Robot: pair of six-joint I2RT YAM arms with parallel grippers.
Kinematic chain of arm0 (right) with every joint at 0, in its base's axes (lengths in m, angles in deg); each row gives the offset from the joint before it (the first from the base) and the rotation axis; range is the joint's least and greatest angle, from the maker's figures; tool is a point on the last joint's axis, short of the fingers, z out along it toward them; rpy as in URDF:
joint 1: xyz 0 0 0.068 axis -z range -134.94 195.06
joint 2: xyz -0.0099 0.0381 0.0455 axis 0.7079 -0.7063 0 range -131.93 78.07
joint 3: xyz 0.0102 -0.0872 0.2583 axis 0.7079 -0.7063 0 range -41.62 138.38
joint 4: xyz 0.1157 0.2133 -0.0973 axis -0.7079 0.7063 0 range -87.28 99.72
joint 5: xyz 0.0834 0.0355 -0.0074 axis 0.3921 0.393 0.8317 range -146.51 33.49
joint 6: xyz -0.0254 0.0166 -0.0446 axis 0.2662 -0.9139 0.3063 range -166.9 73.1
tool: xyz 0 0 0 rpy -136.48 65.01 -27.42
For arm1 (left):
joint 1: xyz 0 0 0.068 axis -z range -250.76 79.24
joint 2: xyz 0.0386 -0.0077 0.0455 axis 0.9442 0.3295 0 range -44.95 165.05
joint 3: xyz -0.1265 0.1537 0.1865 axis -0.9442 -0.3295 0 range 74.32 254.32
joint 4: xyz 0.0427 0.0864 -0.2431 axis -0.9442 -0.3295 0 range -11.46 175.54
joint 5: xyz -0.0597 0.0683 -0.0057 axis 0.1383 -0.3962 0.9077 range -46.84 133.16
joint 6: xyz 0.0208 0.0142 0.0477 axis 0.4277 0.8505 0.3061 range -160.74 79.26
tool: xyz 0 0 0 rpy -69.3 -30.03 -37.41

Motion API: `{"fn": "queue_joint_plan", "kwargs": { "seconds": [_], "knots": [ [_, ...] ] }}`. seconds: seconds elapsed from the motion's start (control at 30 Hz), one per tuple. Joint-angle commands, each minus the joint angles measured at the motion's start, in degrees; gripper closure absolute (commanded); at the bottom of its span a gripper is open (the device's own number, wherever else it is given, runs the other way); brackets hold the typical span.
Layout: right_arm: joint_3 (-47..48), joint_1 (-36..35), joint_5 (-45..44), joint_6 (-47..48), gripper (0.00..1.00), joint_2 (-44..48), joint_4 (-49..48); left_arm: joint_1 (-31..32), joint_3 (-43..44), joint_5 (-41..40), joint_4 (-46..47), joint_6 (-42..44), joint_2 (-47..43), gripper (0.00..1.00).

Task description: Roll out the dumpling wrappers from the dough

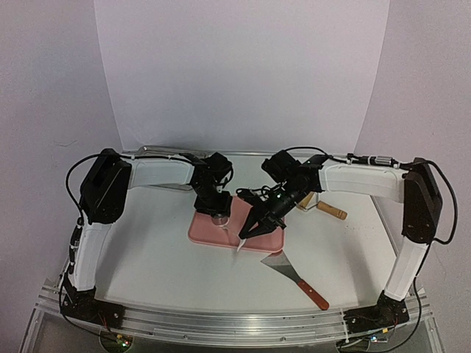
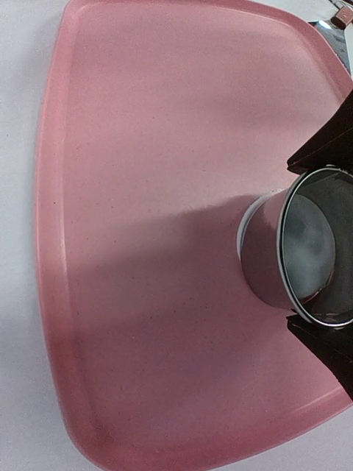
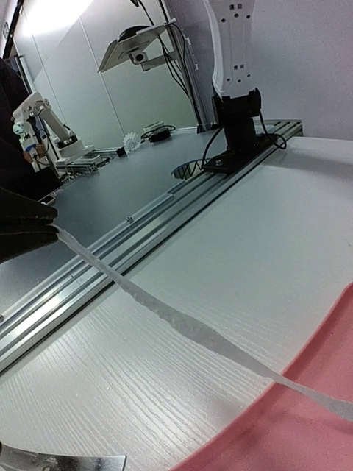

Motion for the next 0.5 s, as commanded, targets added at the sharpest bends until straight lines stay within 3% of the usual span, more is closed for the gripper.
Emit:
{"fn": "queue_joint_plan", "kwargs": {
  "seconds": [0.0, 0.27, 0.47],
  "knots": [
    [3.2, -0.4, 3.6, -1.2, 1.00, 3.9, 0.5, -1.9, -0.5, -3.4, -3.1, -1.0, 4.2, 0.70],
    [6.1, -0.4, 4.3, -2.3, 1.00, 4.8, 0.6, -2.7, 1.1, -3.2, -4.5, -2.2, 5.3, 0.69],
    [4.6, 2.2, -15.5, -6.1, 1.00, 5.2, 2.2, -2.8, -0.2, -1.0, -4.0, -2.7, 4.1, 0.69]
  ]
}}
